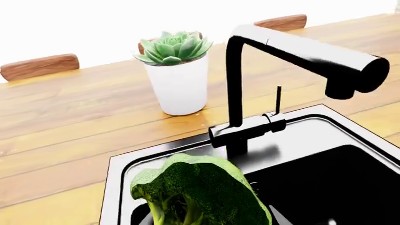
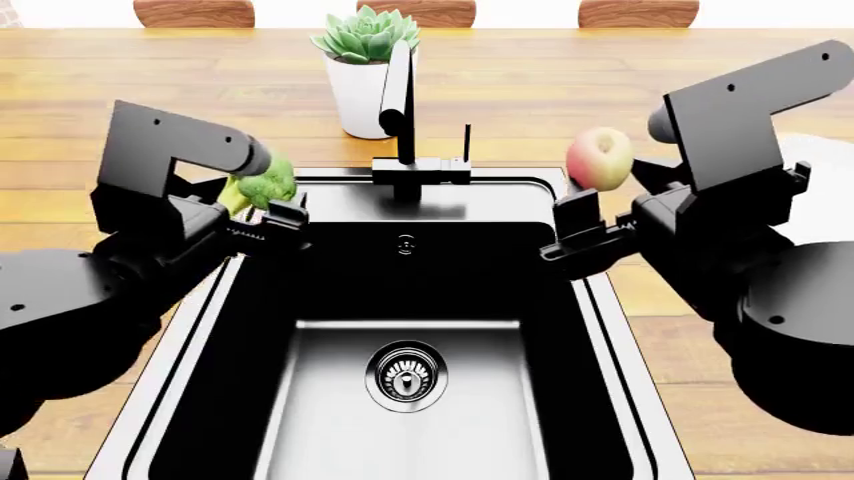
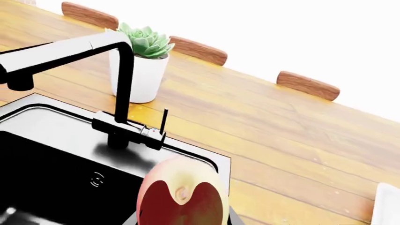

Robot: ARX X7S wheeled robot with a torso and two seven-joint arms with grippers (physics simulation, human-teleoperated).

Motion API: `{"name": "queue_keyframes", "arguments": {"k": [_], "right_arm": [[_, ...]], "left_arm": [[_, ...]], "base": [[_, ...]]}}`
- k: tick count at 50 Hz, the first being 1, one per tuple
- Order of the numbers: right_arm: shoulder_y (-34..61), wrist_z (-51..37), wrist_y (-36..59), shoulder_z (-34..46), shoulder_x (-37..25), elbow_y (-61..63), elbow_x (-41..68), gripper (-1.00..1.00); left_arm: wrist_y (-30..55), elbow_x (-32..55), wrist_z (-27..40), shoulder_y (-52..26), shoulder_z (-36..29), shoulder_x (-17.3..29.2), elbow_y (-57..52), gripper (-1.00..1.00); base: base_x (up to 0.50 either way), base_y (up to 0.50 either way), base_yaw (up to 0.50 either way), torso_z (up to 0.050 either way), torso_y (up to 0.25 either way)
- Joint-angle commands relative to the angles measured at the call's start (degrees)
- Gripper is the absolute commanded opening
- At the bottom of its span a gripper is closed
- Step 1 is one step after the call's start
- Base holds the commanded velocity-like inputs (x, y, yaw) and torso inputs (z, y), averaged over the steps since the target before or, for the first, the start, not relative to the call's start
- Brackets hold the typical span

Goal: Pick up the fruits and vegetables and place them in the sink. Turn on the sink faucet to wash them. Then turn the sink off and put them in the tray.

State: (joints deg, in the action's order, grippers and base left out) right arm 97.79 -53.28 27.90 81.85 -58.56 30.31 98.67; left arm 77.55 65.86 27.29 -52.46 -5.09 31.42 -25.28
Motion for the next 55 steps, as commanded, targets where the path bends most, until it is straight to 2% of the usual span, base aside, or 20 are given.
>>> {"name": "queue_keyframes", "arguments": {"k": [1, 11, 28, 43, 44, 55], "right_arm": [[-1.6, 0.3, -0.4, 0.1, 0.9, -0.2, -1.7, -1.00], [-2.4, 0.3, -0.9, 0.1, 0.8, -0.1, -2.2, -1.00], [-3.9, 0.7, -1.7, 0.3, 0.3, 0.0, -3.1, -1.00], [-4.8, 0.9, -2.3, 0.2, -0.2, 0.2, -3.5, -1.00], [-4.9, 0.9, -2.4, 0.1, -0.2, 0.2, -3.5, -1.00], [-5.5, 0.9, -2.6, 0.1, -0.1, 0.2, -3.7, -1.00]], "left_arm": [[-4.1, -3.0, -3.5, 7.2, -5.7, -1.0, -0.7, -1.00], [-8.3, -8.3, -7.5, 10.4, -13.5, -3.2, 1.9, -1.00], [-12.9, -16.4, -12.4, 10.3, -24.3, -6.9, 11.1, -1.00], [-16.1, -20.5, -15.1, 11.2, -29.6, -8.8, 18.5, -1.00], [-16.1, -20.5, -15.1, 11.1, -29.5, -8.9, 18.9, 1.00], [-14.6, -18.0, -13.5, 8.8, -25.9, -8.7, 17.3, 1.00]], "base": [[0.00, 0.00, 0.00, 0.000, 0.000], [0.00, 0.00, 0.00, 0.000, 0.000], [0.00, 0.00, 0.00, 0.001, 0.001], [0.00, 0.00, 0.00, 0.000, 0.000], [0.00, 0.00, 0.00, 0.000, 0.000], [0.00, 0.00, 0.00, 0.000, 0.000]]}}
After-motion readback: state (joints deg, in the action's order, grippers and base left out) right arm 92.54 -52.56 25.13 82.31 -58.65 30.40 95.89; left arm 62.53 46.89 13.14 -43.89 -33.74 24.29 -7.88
